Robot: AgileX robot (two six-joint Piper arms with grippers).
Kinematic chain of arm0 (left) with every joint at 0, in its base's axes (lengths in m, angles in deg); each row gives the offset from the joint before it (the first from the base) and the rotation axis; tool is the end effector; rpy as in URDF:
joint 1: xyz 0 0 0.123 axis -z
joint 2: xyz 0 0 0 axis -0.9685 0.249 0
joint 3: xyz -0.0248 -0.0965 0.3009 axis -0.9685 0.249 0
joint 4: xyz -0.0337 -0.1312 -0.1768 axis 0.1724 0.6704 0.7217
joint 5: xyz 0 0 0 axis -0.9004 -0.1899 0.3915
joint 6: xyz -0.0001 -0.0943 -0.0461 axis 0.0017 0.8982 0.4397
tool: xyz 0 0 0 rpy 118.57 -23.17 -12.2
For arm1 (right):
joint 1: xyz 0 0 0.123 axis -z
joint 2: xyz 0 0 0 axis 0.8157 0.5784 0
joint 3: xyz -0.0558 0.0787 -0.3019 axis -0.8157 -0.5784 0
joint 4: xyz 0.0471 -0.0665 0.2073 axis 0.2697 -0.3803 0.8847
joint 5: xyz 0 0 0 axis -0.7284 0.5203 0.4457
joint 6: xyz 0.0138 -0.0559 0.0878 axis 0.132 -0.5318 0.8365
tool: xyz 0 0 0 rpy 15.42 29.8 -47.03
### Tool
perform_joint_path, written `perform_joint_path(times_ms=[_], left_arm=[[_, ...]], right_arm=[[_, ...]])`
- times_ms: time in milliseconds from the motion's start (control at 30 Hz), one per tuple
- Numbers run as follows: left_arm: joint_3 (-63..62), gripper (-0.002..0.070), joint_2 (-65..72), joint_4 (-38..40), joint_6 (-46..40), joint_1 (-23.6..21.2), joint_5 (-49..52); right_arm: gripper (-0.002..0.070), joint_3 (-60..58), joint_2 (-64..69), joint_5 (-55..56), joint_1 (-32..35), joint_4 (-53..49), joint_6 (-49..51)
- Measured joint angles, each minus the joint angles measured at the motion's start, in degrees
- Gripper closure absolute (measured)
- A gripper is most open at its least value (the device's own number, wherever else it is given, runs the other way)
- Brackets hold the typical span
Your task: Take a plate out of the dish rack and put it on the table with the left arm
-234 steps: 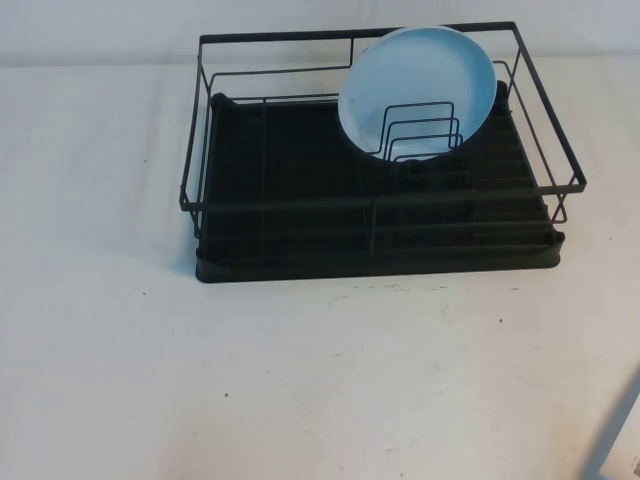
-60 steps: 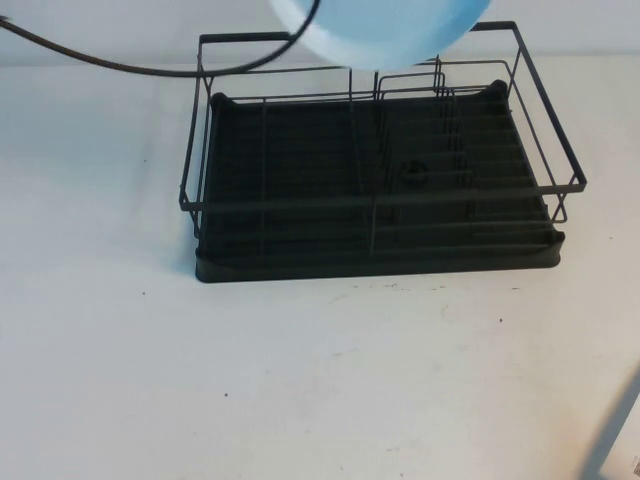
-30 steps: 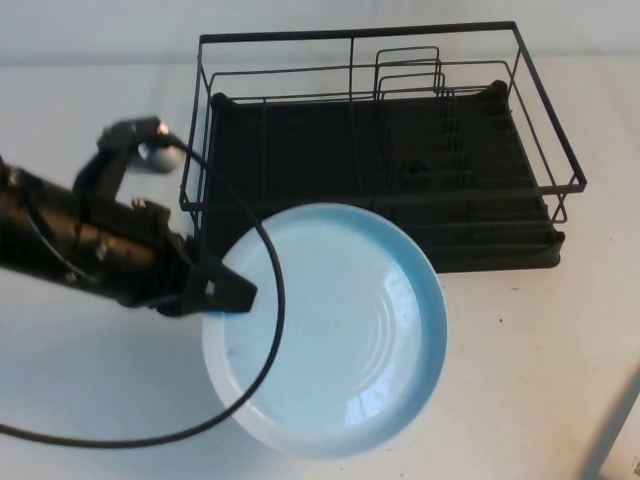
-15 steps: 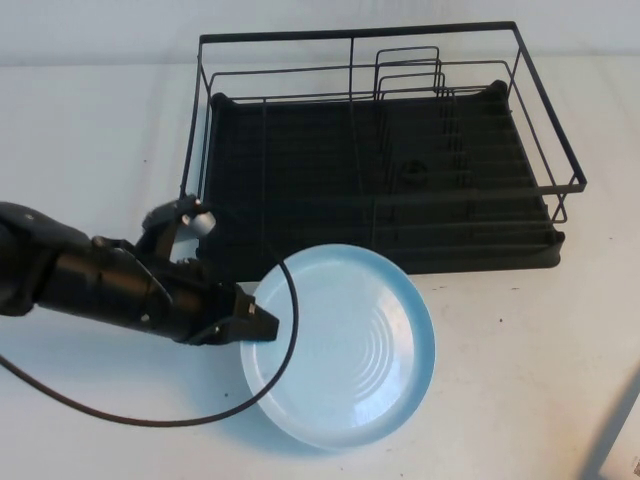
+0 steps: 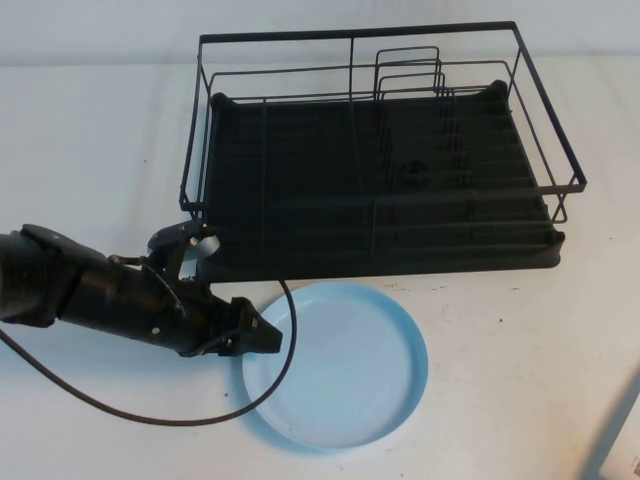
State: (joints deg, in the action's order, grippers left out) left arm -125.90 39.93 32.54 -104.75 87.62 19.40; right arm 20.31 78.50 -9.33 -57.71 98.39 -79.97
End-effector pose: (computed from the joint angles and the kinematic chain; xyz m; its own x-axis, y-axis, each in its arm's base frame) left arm 0.2944 -0.1296 0.1942 -0.8531 0.2730 -0.4446 0.4958 0.6898 -0.5277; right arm 0.0031 0.0166 0.1696 -0.3250 0.3732 -0.8689 -0.0818 0.9043 0.4190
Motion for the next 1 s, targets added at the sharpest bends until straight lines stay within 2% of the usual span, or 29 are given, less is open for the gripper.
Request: perform_joint_path(times_ms=[67, 133, 267, 367, 567, 733, 867, 1000], left_arm=[[0.0, 0.0312, -0.63, -0.84, 0.12, -0.35, 0.0], [0.0, 0.0349, -2.12, -1.14, 0.21, -1.06, 0.41], [0.0, 0.0559, -8.07, -3.58, 0.24, -2.24, 1.06], [0.0, 0.0643, -15.1, -6.4, 0.24, -2.5, 0.76], [1.21, 0.0672, -33.6, -8.52, 1.07, -2.5, -2.84], [8.03, 0.0674, -48.19, -8.94, 1.57, -2.5, -4.74], [13.45, 0.0675, -59.07, -12.41, 3.17, -2.5, -4.5], [15.17, 0.0675, -69.65, -20.72, 13.27, -2.5, -3.42]], right_arm=[[0.0694, 0.0, 0.0, 0.0, 0.0, 0.0, 0.0], [0.0694, 0.0, 0.0, 0.0, 0.0, 0.0, 0.0], [0.0694, 0.0, 0.0, 0.0, 0.0, 0.0, 0.0], [0.0694, 0.0, 0.0, 0.0, 0.0, 0.0, 0.0], [0.0694, 0.0, 0.0, 0.0, 0.0, 0.0, 0.0], [0.0694, 0.0, 0.0, 0.0, 0.0, 0.0, 0.0], [0.0694, 0.0, 0.0, 0.0, 0.0, 0.0, 0.0], [0.0694, 0.0, 0.0, 0.0, 0.0, 0.0, 0.0]])
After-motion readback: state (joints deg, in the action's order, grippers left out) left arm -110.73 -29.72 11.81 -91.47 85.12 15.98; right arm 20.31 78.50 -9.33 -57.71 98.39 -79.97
